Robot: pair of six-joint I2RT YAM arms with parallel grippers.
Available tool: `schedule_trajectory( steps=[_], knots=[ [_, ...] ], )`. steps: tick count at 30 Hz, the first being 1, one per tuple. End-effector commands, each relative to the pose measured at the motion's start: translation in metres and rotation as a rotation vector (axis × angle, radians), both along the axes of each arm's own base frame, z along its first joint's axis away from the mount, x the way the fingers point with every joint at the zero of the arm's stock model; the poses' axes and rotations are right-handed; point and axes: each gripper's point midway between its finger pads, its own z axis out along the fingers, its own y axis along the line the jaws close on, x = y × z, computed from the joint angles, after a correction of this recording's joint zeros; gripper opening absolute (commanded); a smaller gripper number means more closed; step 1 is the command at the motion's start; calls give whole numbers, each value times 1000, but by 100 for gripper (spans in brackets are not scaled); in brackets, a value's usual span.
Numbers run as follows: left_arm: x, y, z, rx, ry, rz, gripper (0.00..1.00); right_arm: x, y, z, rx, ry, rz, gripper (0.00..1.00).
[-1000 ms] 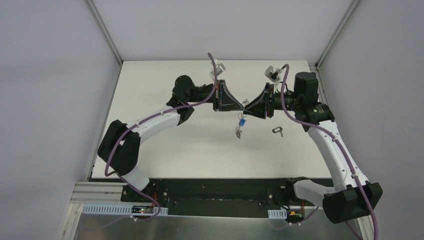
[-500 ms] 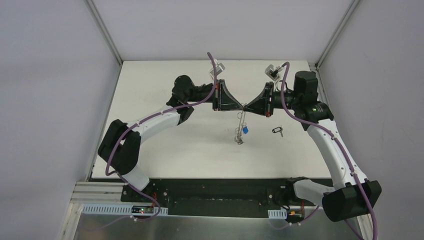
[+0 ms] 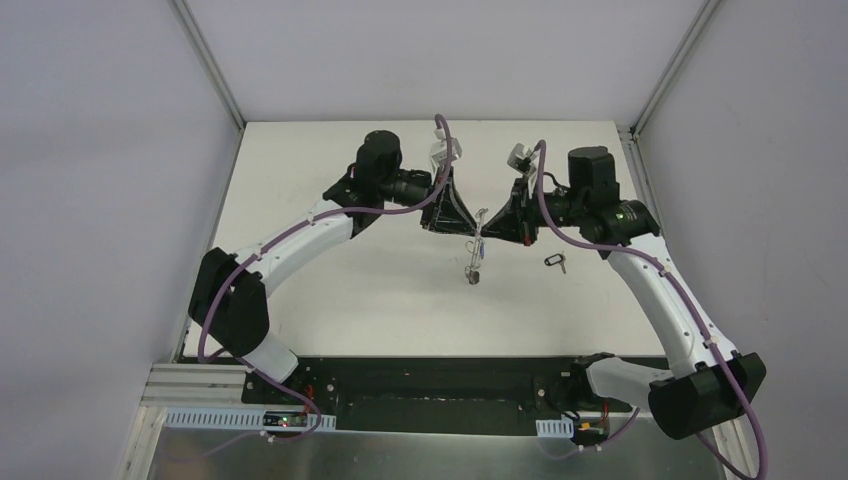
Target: Put the keys on the keyring
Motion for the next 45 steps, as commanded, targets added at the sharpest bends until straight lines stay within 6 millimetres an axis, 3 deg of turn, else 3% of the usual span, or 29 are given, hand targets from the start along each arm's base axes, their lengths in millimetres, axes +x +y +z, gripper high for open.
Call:
schedule_trajectory(
  steps=[1,10,26,32,37,45],
  knots=[
    [-21,21,7,82,-212,-81,28,-5,3,12,-19,-115,59,0],
    [-28,21,0,125,-289,-126,28,-13,9,6,-35,-112,105,0],
    [-21,7,-2,121,-314,-124,28,-22,12,6,-3,-86,138,0],
    [-24,15,-1,136,-351,-132,23,-20,9,3,-19,-98,119,0],
    [-17,20,-2,151,-366,-108,24,-23,9,4,-13,-94,126,0],
    [-10,12,6,119,-349,-93,28,-25,10,3,-4,-82,138,0]
  ],
)
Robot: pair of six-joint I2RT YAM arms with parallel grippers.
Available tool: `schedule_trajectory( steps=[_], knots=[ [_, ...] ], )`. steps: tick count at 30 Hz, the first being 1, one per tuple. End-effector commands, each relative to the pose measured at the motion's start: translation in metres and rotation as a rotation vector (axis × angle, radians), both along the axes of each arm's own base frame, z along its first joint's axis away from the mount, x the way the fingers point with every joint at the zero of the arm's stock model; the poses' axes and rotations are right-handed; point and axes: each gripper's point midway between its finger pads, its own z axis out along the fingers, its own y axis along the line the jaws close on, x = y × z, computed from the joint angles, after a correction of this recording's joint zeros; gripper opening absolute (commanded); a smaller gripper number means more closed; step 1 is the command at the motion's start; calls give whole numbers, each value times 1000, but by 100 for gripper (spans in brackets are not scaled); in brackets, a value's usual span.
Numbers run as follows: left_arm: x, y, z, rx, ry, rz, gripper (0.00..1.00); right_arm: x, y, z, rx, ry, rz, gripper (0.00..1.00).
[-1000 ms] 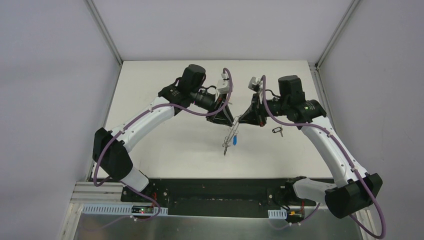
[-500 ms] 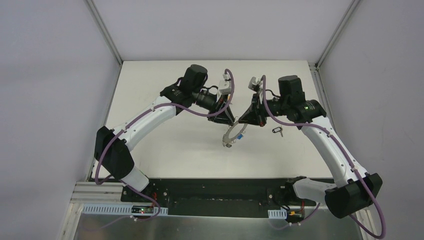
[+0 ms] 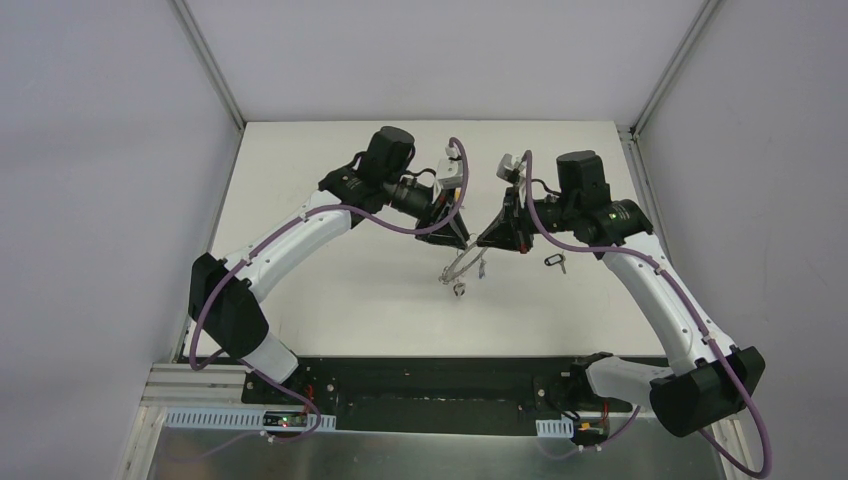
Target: Put the keys on the keyring
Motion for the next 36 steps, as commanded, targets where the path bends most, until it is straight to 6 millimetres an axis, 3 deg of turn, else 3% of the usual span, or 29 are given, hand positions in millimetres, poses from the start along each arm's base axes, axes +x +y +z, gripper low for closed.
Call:
schedule_trajectory(
  steps=[1,9,15,22,25,30,36],
  knots=[
    [10,-5,24,-64,-49,4,28,-10,4,18,57,-51,53,0],
    [11,-9,26,-82,-25,5,25,-11,4,18,65,-45,60,0],
    [9,-10,24,-81,-8,-5,14,-9,4,20,68,-49,53,0],
    [6,-11,20,-85,21,-15,7,-7,4,19,69,-45,42,0],
    [4,-10,21,-89,25,-17,0,-5,3,16,64,-47,29,0],
    [1,-3,22,-73,9,19,0,9,-4,17,50,-63,-65,1],
    [7,-9,34,-169,84,120,0,15,-8,24,80,-50,-106,25]
  ],
)
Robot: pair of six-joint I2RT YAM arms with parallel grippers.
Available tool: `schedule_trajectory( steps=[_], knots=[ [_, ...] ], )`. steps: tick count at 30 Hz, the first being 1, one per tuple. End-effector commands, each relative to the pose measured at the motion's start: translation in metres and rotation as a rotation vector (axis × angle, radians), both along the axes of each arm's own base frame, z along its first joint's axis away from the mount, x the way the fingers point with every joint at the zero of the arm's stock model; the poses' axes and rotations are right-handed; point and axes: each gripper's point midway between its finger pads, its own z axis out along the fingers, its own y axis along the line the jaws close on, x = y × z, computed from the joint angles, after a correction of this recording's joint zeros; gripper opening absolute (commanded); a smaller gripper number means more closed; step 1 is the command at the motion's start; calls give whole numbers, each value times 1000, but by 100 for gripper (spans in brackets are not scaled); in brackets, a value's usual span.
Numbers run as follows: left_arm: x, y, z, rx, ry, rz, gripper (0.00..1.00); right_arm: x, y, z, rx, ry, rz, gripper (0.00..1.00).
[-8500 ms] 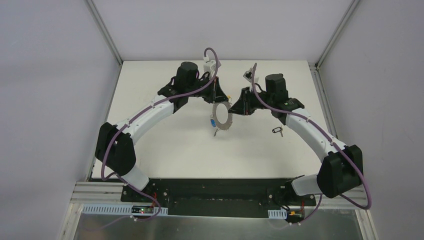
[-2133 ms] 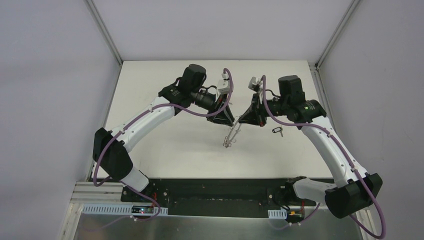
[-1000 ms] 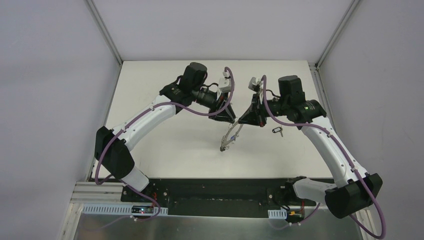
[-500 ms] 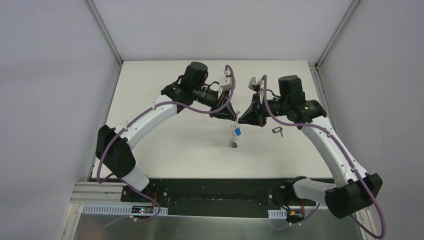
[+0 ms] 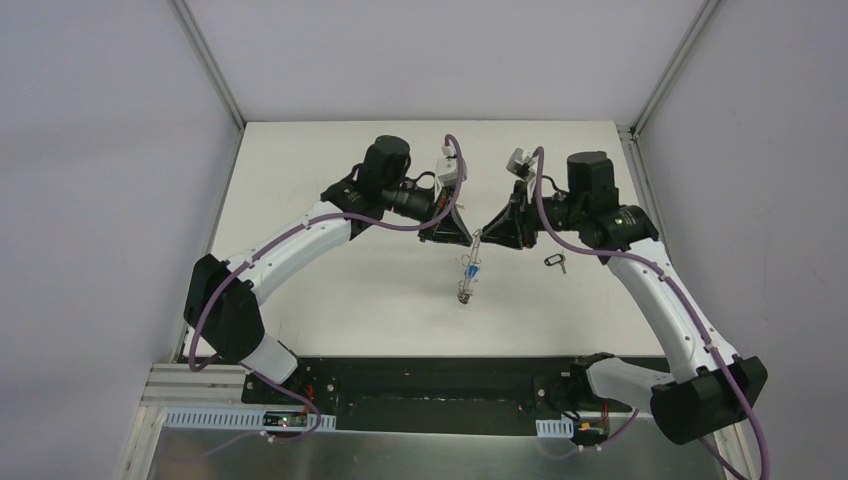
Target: Put the keys on the keyring
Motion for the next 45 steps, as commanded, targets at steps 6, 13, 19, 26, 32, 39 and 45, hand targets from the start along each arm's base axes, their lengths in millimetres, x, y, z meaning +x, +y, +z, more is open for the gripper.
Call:
schedule_trajectory(
  steps=[6,13,19,26,32,39,45],
  knots=[
    [6,-4,48,-223,101,124,0,8,-9,30,105,-29,-51,36],
    [6,-5,55,-277,132,129,0,4,-13,25,128,-5,-37,38],
    [5,-5,56,-291,144,126,0,1,-11,27,144,1,-7,36],
    [5,-6,53,-282,152,120,0,6,-8,31,167,21,-3,33],
    [5,-6,53,-281,156,120,0,7,-3,28,168,36,8,29],
    [5,-7,53,-281,160,114,0,7,0,23,162,42,16,19],
    [5,-8,53,-279,162,112,0,7,1,22,164,47,18,15]
  ],
)
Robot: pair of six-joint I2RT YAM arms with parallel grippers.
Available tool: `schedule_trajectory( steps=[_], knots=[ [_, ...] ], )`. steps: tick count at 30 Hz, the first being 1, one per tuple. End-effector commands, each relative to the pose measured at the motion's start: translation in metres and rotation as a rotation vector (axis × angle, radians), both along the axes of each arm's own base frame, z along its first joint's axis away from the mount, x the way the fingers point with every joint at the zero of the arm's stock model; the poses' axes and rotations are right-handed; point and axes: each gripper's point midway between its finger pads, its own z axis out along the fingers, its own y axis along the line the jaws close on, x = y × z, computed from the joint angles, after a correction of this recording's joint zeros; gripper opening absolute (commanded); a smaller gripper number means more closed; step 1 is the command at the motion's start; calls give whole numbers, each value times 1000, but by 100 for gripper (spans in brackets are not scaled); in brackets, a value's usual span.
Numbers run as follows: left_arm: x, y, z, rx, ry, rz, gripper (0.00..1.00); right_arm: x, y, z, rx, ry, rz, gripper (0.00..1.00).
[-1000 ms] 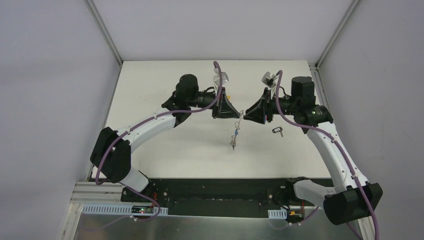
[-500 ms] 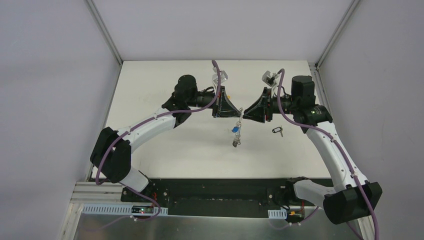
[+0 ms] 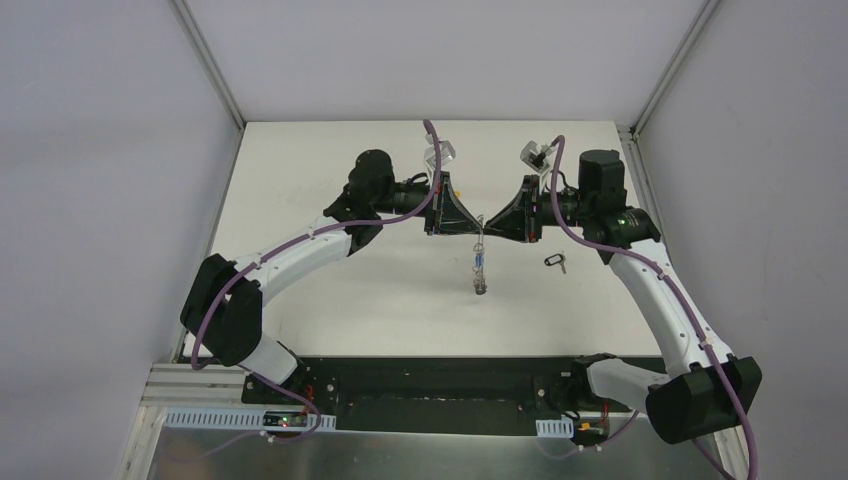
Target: Put the keys on the keyring
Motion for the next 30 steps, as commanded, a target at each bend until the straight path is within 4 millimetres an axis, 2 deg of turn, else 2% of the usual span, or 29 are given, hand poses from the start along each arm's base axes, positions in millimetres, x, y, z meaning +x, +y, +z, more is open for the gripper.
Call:
schedule_trajectory(
  steps=[1,5,9,18,22,25,26,30],
  knots=[
    [-4,4,26,-66,-73,-16,0,-1,5,8,31,-34,33,15],
    [-4,3,24,-62,-67,-20,0,-1,6,8,36,-28,40,12],
    [-4,3,23,-60,-66,-23,0,-1,6,7,33,-32,37,0],
    [-9,8,24,-29,-116,-45,1,0,-4,3,-21,-86,-2,0],
    [-5,16,20,28,-192,-31,20,-2,-12,-1,-64,-115,-19,0],
    [1,27,3,141,-217,-1,30,-4,-24,-6,-113,-126,-53,0],
    [4,29,-3,179,-210,12,37,-4,-29,-8,-130,-128,-74,0],
    [25,35,-32,353,-128,95,51,-10,-52,-17,-194,-112,-158,0]
  ],
)
